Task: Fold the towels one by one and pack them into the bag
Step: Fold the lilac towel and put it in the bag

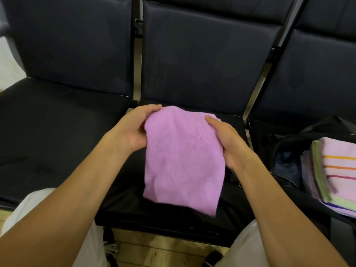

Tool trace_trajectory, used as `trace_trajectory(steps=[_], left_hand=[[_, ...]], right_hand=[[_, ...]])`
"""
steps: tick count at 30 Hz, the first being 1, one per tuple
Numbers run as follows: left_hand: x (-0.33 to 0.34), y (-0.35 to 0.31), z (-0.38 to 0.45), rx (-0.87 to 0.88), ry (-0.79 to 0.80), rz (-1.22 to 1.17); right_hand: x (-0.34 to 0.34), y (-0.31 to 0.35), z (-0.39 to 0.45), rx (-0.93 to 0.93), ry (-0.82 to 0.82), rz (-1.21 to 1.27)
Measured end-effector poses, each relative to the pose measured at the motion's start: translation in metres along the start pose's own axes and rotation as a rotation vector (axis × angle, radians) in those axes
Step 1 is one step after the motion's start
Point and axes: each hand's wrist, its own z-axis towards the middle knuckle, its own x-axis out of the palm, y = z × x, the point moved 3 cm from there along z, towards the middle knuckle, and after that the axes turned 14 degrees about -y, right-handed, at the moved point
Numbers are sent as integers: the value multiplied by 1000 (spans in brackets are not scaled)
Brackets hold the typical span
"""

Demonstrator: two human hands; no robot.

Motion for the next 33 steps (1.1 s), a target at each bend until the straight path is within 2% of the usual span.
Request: trace_trajectory(steps=[2, 5, 8, 10, 13, 16, 20, 24, 26, 30, 33], left_hand=[[5, 3, -2, -42, 78, -96], [7, 1, 1, 42, 159, 24], [2, -3, 6, 152, 108, 271], [-2, -5, 8, 201, 17, 382], [-5, -3, 7, 131, -83, 332], [-1, 3, 5, 33, -12, 242], [3, 10, 2, -100, 52, 56], [4, 14, 7, -92, 11, 101], [4, 11, 6, -13, -11, 96], [2, -7, 4, 301, 85, 50], [2, -15, 5, 464, 71, 181]], right_hand=[[1, 0, 0, 50, 35, 121], [-1, 3, 1, 58, 82, 199], [-2, 3, 1, 37, 122, 172], [-5, 3, 5, -11, 71, 116], [-8, 4, 8, -85, -18, 20], [-7, 3, 10, -114, -71, -65], [-9, 0, 13, -25, -83, -62], [-11, -5, 16, 89, -9, -31], [-11, -3, 15, 34, 22, -12], [-13, 8, 10, -247, 204, 147], [-11, 8, 9, -374, 244, 119]])
